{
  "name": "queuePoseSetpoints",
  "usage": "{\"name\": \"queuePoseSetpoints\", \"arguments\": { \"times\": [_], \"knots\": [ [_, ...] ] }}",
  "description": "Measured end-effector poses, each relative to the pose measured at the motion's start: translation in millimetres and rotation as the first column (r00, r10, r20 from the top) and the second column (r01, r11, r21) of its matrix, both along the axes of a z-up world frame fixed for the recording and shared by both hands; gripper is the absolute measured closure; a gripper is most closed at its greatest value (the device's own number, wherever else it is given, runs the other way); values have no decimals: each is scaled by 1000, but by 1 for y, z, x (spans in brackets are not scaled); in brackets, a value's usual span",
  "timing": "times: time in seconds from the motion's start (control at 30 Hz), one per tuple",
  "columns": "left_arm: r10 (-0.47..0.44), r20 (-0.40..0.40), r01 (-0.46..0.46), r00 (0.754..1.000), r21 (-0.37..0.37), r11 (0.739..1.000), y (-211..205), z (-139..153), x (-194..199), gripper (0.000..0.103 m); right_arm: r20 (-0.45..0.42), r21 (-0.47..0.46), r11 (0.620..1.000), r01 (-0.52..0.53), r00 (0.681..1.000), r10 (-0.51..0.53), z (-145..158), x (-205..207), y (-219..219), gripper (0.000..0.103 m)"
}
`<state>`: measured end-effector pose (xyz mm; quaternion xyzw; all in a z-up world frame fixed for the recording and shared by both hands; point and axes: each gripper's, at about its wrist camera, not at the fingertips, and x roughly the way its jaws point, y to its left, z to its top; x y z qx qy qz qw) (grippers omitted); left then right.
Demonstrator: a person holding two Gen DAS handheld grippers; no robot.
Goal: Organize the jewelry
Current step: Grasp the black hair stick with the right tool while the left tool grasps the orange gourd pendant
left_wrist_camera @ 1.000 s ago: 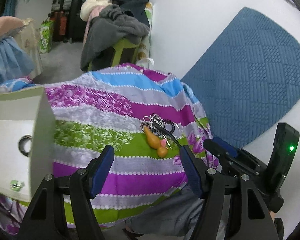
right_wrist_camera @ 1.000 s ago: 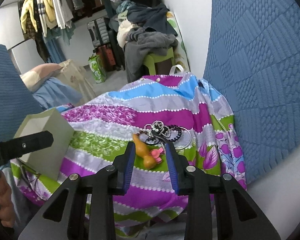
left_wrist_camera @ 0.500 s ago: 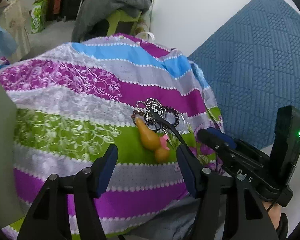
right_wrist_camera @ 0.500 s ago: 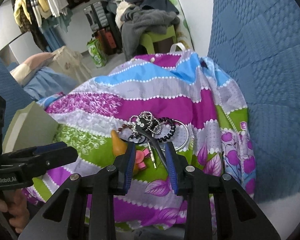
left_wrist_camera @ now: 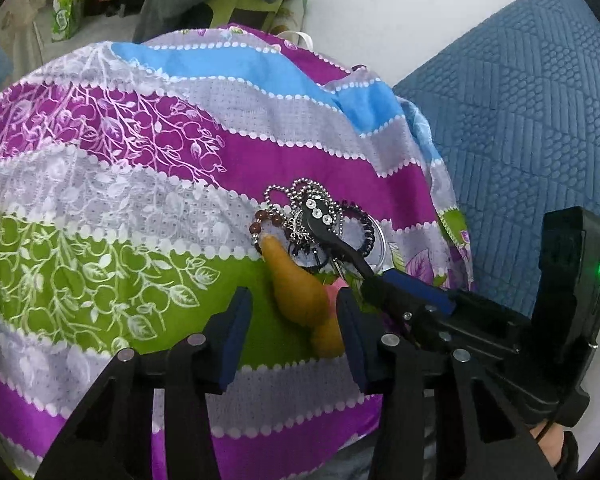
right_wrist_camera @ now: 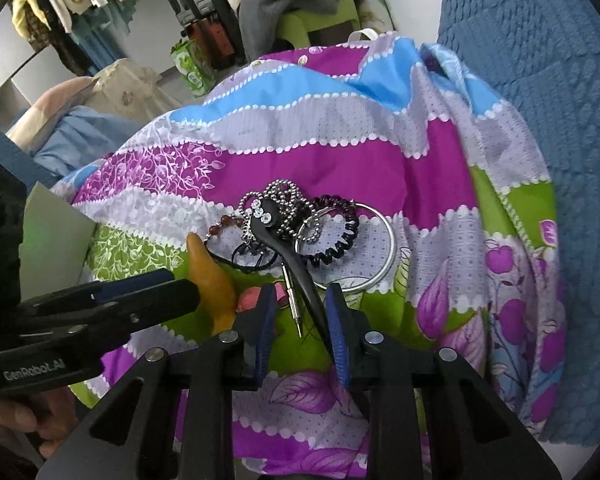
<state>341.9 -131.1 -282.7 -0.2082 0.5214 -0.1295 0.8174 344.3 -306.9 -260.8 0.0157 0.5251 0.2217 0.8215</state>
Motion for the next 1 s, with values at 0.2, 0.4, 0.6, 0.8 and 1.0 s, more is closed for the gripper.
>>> {"name": "queuePoseSetpoints", "arguments": {
  "times": [0.2, 0.4, 0.6, 0.8, 1.0],
  "knots": [
    [-11, 12, 11, 1000, 15, 1000, -7, -4, 4, 64, -22, -29, 1000, 6, 1000, -6, -6, 4, 2, 80],
    [-18, 18, 17, 1000, 8, 1000, -11, -8, 6, 72, -30, -53, 999, -6, 1000, 4, -12, 4, 5, 81],
    [-24, 19, 24, 1000, 10, 1000, -13, -9, 6, 72, -34, -59, 998, -7, 999, 5, -13, 4, 6, 89],
    [-17, 14, 16, 1000, 17, 1000, -5, -2, -4, 73, 0, -43, 999, -27, 1000, 27, -3, -1, 12, 97],
    [-7, 14, 6, 1000, 30, 1000, 7, 8, -16, 75, 18, -34, 999, -5, 1000, 6, 5, -5, 11, 97]
  ]
}}
